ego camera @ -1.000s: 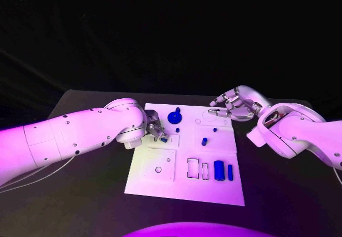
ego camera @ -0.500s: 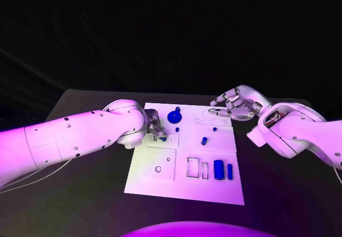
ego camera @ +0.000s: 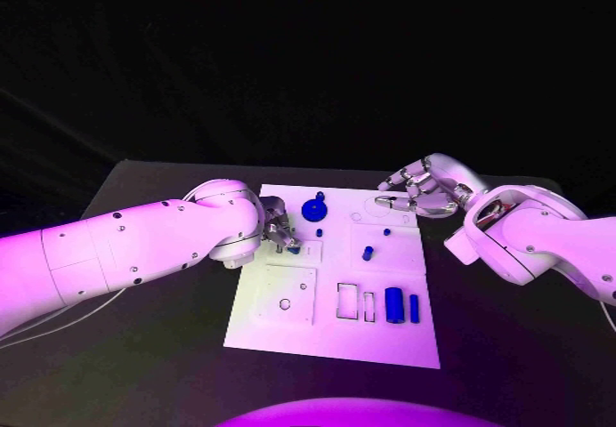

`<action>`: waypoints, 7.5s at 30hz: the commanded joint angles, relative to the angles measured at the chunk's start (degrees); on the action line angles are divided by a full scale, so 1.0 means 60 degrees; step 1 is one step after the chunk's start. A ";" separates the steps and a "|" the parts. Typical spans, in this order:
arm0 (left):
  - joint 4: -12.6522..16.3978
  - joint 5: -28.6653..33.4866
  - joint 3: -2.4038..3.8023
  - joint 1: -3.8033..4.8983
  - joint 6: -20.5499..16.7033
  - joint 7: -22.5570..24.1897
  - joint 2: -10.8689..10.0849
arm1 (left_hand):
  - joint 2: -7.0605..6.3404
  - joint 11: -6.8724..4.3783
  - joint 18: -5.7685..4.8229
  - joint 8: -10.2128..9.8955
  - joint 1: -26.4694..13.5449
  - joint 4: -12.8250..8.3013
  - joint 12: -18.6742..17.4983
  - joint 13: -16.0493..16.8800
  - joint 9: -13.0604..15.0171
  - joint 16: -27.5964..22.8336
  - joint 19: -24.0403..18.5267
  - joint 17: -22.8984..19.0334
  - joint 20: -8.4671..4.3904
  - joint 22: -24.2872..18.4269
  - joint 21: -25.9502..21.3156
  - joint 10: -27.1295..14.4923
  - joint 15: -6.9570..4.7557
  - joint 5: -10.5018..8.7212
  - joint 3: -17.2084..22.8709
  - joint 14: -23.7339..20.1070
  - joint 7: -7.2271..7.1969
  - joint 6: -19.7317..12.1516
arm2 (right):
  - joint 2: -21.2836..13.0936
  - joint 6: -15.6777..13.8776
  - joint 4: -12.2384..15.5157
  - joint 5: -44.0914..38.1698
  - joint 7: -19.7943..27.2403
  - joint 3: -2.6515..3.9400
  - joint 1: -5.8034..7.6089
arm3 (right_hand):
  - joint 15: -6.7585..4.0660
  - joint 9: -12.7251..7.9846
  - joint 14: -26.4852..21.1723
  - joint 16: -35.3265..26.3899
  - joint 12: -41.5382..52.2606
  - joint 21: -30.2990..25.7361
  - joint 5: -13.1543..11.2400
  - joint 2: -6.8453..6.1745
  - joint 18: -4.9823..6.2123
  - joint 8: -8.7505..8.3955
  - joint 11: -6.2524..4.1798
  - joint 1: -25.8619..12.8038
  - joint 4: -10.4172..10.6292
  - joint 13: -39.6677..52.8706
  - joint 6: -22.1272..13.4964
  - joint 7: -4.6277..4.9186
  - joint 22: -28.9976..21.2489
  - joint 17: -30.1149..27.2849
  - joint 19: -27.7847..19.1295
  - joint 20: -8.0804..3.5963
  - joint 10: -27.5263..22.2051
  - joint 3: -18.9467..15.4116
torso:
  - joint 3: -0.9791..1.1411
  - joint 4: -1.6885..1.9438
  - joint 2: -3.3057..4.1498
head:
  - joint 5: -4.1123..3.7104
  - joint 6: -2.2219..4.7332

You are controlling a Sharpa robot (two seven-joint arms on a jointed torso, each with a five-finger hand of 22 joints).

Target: Assemble the parts on the task board

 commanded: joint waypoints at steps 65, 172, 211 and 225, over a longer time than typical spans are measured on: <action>-0.0264 0.0132 0.0002 -0.0027 0.0321 -0.0384 0.0112 | -0.0285 -0.0199 -0.0144 -0.0056 -0.1109 0.0290 0.0249 0.0184 0.0298 0.0023 0.1009 0.2516 -0.0165 0.2512 0.0060 0.0257 -0.0185 -0.0099 -0.1650 0.1004 -0.0350 0.0533 | -0.0005 0.0174 -0.0006 -0.0094 -0.0022 0.0000 -0.0074 | -0.0091 0.0002 0.0574 -0.0122 -0.0100 -0.0160 0.0059 0.0142 0.0200 0.0070 -0.0032 -0.0176 0.0113 -0.0100 -0.0077 -0.0005 0.0798 0.0874 -0.0068 -0.0025 -0.0083 -0.0137 | 0.0006 -0.0001 -0.0006 | -0.0023 -0.0087; -0.3395 0.0196 0.0379 0.0593 0.1545 0.0277 0.1200 | 0.0448 0.0081 -0.0124 -0.1065 -0.0918 0.0596 0.0118 0.0070 -0.0263 0.0023 0.0954 0.2516 -0.0006 0.2441 0.0020 -0.0041 0.0055 -0.0053 -0.4485 0.1004 -0.0019 0.0286 | 0.0098 0.0245 -0.0113 -0.0090 0.0002 0.0000 -0.0178 | -0.0095 0.0001 0.0584 -0.0126 -0.0061 -0.0168 0.0075 0.0173 0.0196 0.0112 -0.0038 -0.0149 0.0095 -0.0078 -0.0107 -0.0009 0.0808 0.0888 -0.0043 -0.0028 -0.0055 -0.0191 | 0.0004 -0.0007 -0.0004 | 0.0016 0.0022; -0.3517 0.0470 0.0374 0.0555 0.1740 0.0279 0.1323 | 0.1158 0.0029 -0.0129 -0.1237 0.0439 0.0376 0.0144 0.0084 -0.0363 0.0023 0.0967 0.2516 -0.0006 0.2458 0.0028 -0.0087 0.0012 -0.0034 -0.3828 0.1004 -0.0072 0.0344 | 0.0124 0.0267 -0.0118 -0.0088 0.0003 0.0000 -0.0180 | -0.0096 0.0003 0.0589 -0.0120 -0.0037 -0.0175 0.0080 0.0200 0.0196 0.0129 -0.0038 -0.0169 0.0112 -0.0059 -0.0103 -0.0011 0.0808 0.0901 -0.0039 -0.0029 -0.0036 -0.0206 | 0.0009 -0.0004 -0.0007 | 0.0000 -0.0050; -0.3435 0.1093 0.0373 0.0555 0.1719 0.0266 0.1180 | 0.0621 0.0156 -0.0127 -0.1247 0.1291 -0.0635 -0.0053 -0.0078 -0.0152 0.0023 0.0962 0.2516 -0.0005 0.2455 0.0024 -0.0110 0.0074 0.0057 -0.0224 0.1004 0.0076 0.0177 | 0.0125 0.0260 -0.0128 -0.0088 0.0005 0.0000 -0.0180 | -0.0096 0.0003 0.0589 -0.0120 -0.0037 -0.0175 0.0080 0.0200 0.0196 0.0129 -0.0038 -0.0169 0.0112 -0.0059 -0.0103 -0.0011 0.0808 0.0901 -0.0039 -0.0029 -0.0036 -0.0206 | 0.0004 0.0000 -0.0017 | 0.0011 -0.0049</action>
